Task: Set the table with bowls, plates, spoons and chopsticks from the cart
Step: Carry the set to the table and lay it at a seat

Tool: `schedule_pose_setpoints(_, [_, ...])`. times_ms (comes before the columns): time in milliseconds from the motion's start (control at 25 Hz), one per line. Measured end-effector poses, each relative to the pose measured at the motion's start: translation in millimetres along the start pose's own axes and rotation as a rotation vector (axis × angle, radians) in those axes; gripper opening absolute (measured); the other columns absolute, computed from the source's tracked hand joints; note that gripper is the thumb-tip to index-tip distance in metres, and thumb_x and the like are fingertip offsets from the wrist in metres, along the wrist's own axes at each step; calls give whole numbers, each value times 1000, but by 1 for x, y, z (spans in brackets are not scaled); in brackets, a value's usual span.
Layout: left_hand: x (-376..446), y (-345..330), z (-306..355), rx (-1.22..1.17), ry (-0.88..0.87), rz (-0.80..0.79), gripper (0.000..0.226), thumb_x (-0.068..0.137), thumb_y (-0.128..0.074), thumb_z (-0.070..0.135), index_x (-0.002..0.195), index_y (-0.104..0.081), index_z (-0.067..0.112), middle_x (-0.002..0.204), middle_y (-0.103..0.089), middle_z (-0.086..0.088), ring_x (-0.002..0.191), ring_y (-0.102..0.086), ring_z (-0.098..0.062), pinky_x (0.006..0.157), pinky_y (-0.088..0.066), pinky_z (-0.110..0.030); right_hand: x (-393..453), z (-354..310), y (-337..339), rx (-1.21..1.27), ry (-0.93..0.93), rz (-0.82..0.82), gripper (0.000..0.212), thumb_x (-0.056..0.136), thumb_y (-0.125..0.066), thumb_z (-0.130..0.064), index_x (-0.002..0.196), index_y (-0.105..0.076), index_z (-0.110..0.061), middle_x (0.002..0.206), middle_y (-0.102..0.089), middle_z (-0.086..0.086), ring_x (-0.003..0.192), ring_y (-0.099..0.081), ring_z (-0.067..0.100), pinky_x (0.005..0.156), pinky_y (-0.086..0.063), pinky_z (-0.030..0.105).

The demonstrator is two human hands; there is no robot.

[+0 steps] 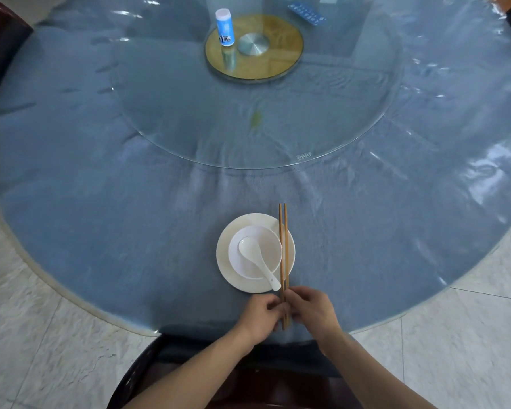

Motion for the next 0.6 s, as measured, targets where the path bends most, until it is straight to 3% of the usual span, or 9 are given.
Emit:
schedule_pose_setpoints(120, [7,5,0,41,-16,37,29,91,-68,23,62,-64,18,47,-58,6,40,-48,-3,43,-39,-14,1,-2,-1,-35,11,28,15,88,-65,-25,80,-78,-27,71,-75,-1,75,-71,19,74,-61,41])
schedule_pose_setpoints(280, [11,10,1,-19,-26,80,17,81,-77,16,70,-66,10,65,-72,-16,48,-59,-16,47,-47,-22,6,-5,-4,-40,15,58,4,85,-71,-27,84,-75,-25,72,-75,-6,67,-72,14,67,-62,36])
schedule_pose_setpoints(400, [11,8,-3,-19,-8,135,22,76,-81,21,66,-65,10,59,-71,-10,42,-57,-15,44,-46,-22,9,-2,-4,-39,11,81,9,81,-75,-32,85,-73,-23,72,-75,-8,66,-71,12,65,-62,34])
schedule_pose_setpoints(600, [11,10,-4,45,-29,163,18,86,-73,25,69,-75,24,58,-70,4,40,-56,-7,47,-46,-19,10,1,-2,-31,6,91,14,78,-77,-39,82,-72,-26,69,-74,-8,65,-71,11,64,-61,30])
Point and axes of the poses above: each hand's wrist, its own x-axis towards the middle knuckle, its own y-axis out of the back of the hand, z = x × y, the point moved 2 cm from there along x, towards the middle knuckle
